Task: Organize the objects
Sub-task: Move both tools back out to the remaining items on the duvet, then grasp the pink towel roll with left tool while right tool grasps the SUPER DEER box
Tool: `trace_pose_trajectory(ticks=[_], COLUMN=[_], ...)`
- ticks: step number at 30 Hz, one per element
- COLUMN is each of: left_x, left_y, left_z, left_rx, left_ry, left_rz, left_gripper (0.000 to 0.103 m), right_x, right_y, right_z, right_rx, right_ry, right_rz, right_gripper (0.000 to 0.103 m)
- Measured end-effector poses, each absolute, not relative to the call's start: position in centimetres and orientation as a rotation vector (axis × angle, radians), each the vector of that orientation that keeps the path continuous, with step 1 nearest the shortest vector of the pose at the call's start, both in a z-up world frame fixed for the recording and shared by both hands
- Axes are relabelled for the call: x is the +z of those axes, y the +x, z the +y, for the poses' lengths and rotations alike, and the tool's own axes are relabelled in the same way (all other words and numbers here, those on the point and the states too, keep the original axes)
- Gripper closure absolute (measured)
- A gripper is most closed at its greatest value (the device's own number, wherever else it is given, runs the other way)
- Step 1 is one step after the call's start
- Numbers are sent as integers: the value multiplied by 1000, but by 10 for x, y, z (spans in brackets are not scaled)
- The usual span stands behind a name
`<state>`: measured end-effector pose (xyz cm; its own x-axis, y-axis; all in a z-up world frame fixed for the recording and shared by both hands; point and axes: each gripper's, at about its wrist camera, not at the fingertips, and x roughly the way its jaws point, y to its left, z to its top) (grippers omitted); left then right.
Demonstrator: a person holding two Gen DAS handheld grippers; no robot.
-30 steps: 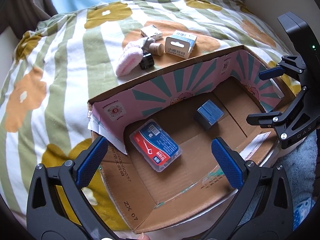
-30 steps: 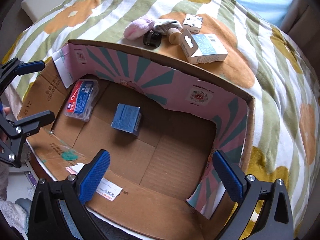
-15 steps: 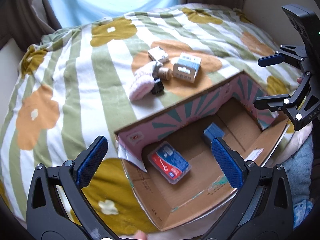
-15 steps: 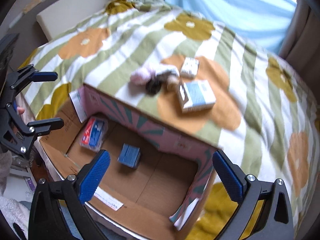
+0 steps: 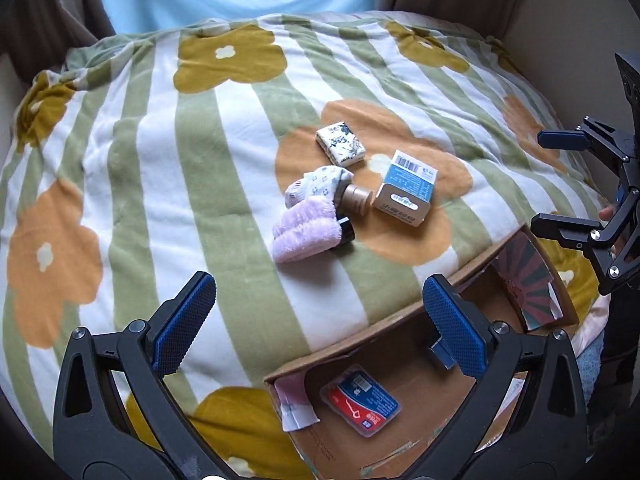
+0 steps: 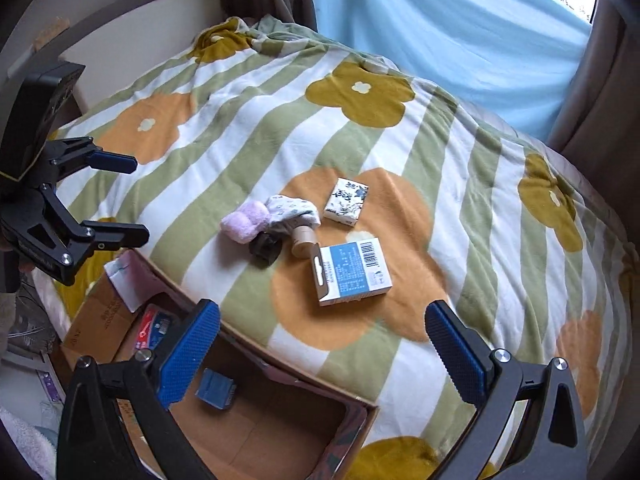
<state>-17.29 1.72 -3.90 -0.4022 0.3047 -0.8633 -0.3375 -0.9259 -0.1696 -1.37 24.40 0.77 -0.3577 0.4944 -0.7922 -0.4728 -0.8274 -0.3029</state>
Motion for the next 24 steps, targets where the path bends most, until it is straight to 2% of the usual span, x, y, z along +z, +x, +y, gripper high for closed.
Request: trace_pose_trajectory(ticks=[13, 19, 24], left_x=[-120, -145, -159], left_y=[-252, -269, -272], left_z=[17, 20, 25], left_rx=[2206, 2134, 2082], left_ry=[-1627, -1676, -1717], left_rz=[-112, -211, -213], left_gripper=[0, 0, 0], right_x=[-62, -81, -96], right_y=[-58, -71, -81], right_z=[323, 346, 352], right_rx=[2132, 2098, 2078], right_ry=[-1496, -1568, -1649], right_rz=[-61, -77, -101], right_gripper=[1, 1, 1])
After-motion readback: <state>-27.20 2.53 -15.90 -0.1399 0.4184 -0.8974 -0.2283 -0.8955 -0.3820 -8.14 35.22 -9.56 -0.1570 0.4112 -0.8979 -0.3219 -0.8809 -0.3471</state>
